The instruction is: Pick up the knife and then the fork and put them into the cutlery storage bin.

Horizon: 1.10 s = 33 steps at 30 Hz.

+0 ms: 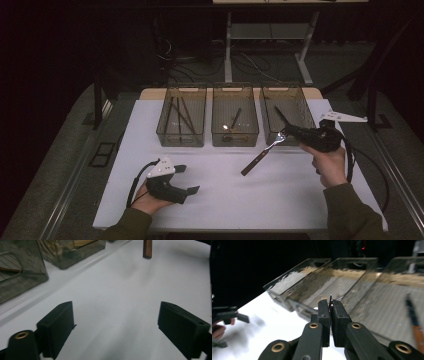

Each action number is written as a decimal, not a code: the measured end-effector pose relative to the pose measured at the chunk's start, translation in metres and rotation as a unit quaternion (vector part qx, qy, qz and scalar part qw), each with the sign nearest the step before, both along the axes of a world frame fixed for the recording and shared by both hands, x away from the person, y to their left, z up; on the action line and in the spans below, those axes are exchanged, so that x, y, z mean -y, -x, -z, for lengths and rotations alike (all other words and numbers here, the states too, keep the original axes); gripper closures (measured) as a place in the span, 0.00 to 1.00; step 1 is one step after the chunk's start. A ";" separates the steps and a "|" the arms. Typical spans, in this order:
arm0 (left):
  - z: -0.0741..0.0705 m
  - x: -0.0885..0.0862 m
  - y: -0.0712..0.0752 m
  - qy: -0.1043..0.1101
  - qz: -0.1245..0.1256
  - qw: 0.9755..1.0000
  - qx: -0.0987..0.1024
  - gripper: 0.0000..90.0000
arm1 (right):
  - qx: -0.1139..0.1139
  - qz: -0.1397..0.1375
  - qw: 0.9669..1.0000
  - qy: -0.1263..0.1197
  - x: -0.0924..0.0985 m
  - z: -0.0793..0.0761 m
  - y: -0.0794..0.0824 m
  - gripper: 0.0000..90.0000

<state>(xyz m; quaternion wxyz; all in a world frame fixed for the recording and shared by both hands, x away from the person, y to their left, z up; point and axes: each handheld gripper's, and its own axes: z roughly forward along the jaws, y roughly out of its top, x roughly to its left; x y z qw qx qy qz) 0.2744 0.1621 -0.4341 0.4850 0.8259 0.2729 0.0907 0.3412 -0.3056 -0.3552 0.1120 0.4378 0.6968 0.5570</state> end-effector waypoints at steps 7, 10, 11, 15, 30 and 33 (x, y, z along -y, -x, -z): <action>0.002 0.000 -0.004 -0.006 0.001 1.000 0.000 0.00 | 0.008 0.034 0.999 0.017 0.026 -0.021 -0.013 0.96; 0.002 0.001 -0.003 -0.010 0.002 1.000 0.000 0.00 | 0.017 0.051 0.998 0.023 0.034 -0.032 -0.019 0.96; 0.002 0.002 -0.003 -0.010 0.004 1.000 -0.001 0.00 | 0.019 0.056 0.998 0.025 0.037 -0.036 -0.021 0.96; 0.001 0.002 -0.002 -0.011 0.004 1.000 -0.001 0.00 | 0.029 0.078 0.996 0.040 0.046 -0.049 -0.029 0.96; 0.001 0.004 -0.001 -0.010 0.007 1.000 -0.002 0.01 | 0.019 0.143 0.985 0.095 0.066 -0.064 -0.074 0.96; 0.001 0.004 -0.001 -0.010 0.008 1.000 -0.003 0.01 | 0.008 0.150 0.983 0.101 0.068 -0.058 -0.084 0.96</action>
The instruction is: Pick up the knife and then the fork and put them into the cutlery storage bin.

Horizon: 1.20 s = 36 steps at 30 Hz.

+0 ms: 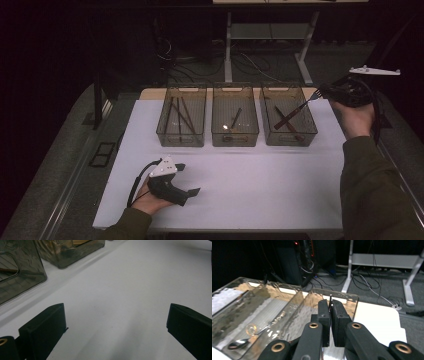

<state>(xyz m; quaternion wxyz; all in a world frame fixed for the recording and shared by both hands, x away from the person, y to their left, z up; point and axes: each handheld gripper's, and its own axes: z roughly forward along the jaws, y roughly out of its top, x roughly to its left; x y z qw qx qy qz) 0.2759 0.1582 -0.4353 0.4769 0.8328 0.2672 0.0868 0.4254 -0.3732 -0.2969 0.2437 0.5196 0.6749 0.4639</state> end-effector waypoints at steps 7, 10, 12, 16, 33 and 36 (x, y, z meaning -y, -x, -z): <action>0.000 0.001 0.000 -0.001 0.002 1.000 -0.001 0.01 | -0.042 -0.010 0.999 0.024 -0.010 0.023 -0.020 0.96; 0.000 0.001 0.001 -0.002 0.005 1.000 0.000 0.01 | -0.058 -0.015 0.998 0.026 -0.012 0.032 -0.026 0.96; 0.000 0.001 0.000 -0.001 0.006 1.000 0.000 0.01 | -0.065 -0.018 0.997 0.024 -0.013 0.035 -0.029 0.96; 0.000 0.002 0.000 -0.001 0.006 1.000 -0.001 0.01 | -0.078 -0.028 0.996 0.029 -0.013 0.039 -0.033 0.96; 0.002 0.004 0.001 -0.005 0.006 1.000 -0.004 0.01 | -0.113 0.016 0.991 0.071 -0.015 0.078 -0.064 0.84; 0.002 0.004 0.000 -0.005 0.006 1.000 -0.004 0.01 | -0.121 0.026 0.988 0.092 -0.019 0.085 -0.067 0.72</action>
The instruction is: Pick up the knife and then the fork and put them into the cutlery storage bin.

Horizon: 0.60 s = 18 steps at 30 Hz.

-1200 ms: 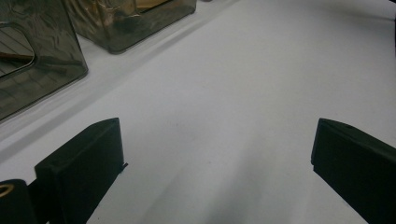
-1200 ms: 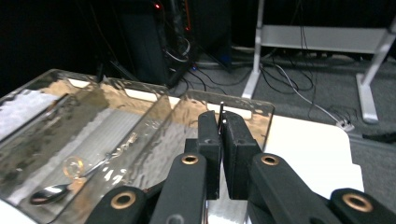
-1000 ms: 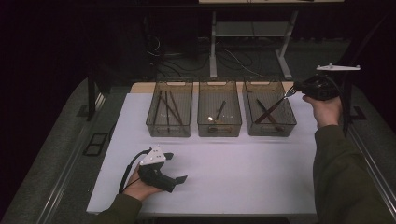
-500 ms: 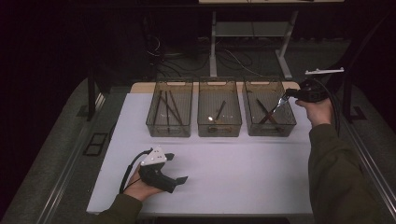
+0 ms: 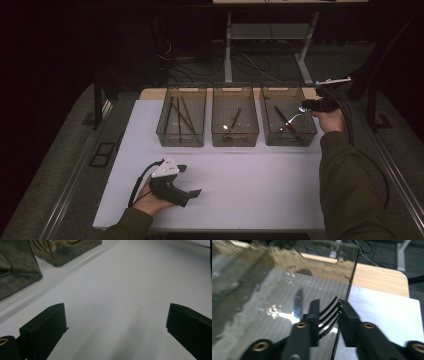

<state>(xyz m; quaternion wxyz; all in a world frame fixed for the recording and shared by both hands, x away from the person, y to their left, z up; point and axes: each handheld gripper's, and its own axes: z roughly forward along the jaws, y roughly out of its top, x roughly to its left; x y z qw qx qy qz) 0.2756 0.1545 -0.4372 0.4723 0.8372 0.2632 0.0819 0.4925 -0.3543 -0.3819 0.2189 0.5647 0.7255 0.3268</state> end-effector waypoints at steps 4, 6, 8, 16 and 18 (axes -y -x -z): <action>0.000 0.000 0.000 0.001 -0.001 1.000 0.001 0.01 | 0.007 0.010 1.000 0.001 -0.001 -0.002 0.001 0.55; 0.000 0.001 0.000 0.001 0.000 1.000 0.000 0.01 | 0.010 0.008 1.000 -0.005 0.000 -0.004 0.003 0.52; 0.000 0.001 0.000 -0.001 0.000 1.000 -0.001 0.01 | 0.012 0.004 1.000 -0.019 0.002 -0.007 0.006 0.50; 0.000 0.001 -0.001 -0.003 0.002 1.000 -0.002 0.01 | 0.028 -0.016 0.998 -0.046 0.004 -0.009 0.024 0.35; 0.001 0.001 -0.001 -0.006 0.002 1.000 -0.002 0.01 | 0.034 -0.023 0.998 -0.056 0.002 -0.008 0.030 0.32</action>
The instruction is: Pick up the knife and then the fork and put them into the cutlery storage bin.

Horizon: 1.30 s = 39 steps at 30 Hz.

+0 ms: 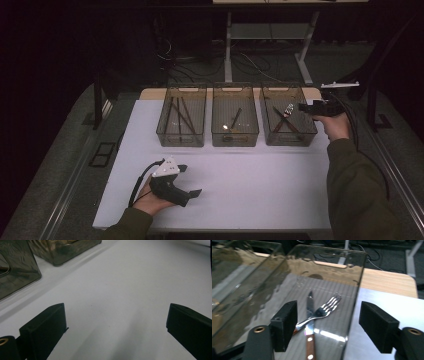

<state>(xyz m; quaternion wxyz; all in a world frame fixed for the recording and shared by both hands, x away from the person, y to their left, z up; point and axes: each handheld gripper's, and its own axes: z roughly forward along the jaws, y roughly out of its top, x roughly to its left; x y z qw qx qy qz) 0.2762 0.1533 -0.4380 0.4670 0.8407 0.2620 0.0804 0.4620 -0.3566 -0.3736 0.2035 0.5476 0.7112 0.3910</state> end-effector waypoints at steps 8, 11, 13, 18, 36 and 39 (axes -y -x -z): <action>0.000 -0.001 -0.004 0.002 -0.002 1.000 0.001 0.00 | 0.019 -0.036 0.999 -0.011 -0.011 0.001 0.023 0.21; 0.000 -0.001 -0.007 -0.003 0.002 1.000 0.004 0.00 | 0.017 -0.038 0.999 0.003 -0.017 0.002 0.029 0.20; 0.001 -0.001 -0.008 -0.007 0.002 1.000 0.004 0.00 | 0.022 -0.045 0.999 0.010 -0.020 0.002 0.034 0.19; 0.001 0.000 -0.007 -0.010 0.003 1.000 0.002 0.00 | 0.039 -0.056 0.998 -0.003 -0.024 0.002 0.048 0.19; 0.001 -0.001 -0.003 -0.014 0.001 1.000 0.003 0.00 | 0.063 -0.128 0.990 -0.022 -0.053 0.012 0.111 0.14; 0.000 -0.002 -0.003 -0.012 0.000 1.000 0.003 0.00 | 0.065 -0.135 0.988 -0.023 -0.057 0.014 0.118 0.14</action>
